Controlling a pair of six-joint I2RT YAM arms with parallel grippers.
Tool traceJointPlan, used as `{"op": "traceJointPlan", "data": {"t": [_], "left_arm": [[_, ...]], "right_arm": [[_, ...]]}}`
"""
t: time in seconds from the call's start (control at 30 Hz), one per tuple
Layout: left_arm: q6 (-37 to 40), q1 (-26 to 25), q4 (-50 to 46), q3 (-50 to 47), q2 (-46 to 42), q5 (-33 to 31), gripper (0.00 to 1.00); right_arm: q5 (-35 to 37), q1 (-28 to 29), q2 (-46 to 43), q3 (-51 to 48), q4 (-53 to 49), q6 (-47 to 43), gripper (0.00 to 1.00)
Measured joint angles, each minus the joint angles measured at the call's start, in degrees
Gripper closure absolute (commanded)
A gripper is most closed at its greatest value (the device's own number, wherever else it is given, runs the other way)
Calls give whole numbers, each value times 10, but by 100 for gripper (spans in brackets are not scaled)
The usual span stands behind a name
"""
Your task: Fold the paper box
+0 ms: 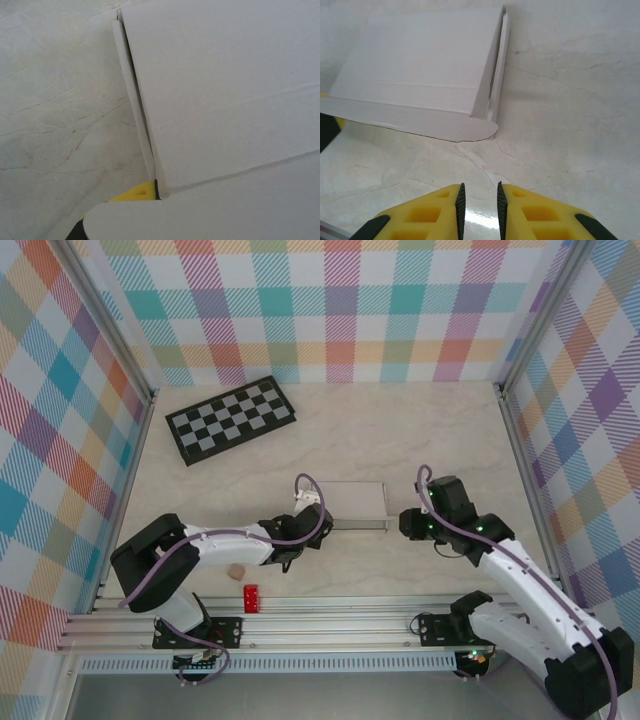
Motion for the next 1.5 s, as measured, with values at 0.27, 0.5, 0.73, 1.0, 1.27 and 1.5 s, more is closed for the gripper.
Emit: {"op": "traceJointPlan", "data": {"t": [0.27,0.5,0.73,1.0,1.27,1.5], "left_arm": [[16,0,0,3,5,-2,100],[19,0,1,3,6,-3,100],[23,0,0,5,9,-2,100],[40,0,-12,23,18,16,91],[69,-1,-100,32,-21,73,46],[40,16,-274,90,-208,125,61]], "right_arm": [[-43,0,112,96,35,12,90],[-97,0,253,103,110,45,93],[-108,1,276,85,151,55,93],[-106,1,315,56,167,54,93],[-85,1,345,53,182,53,93],[-82,1,370,53,184,50,93]]}}
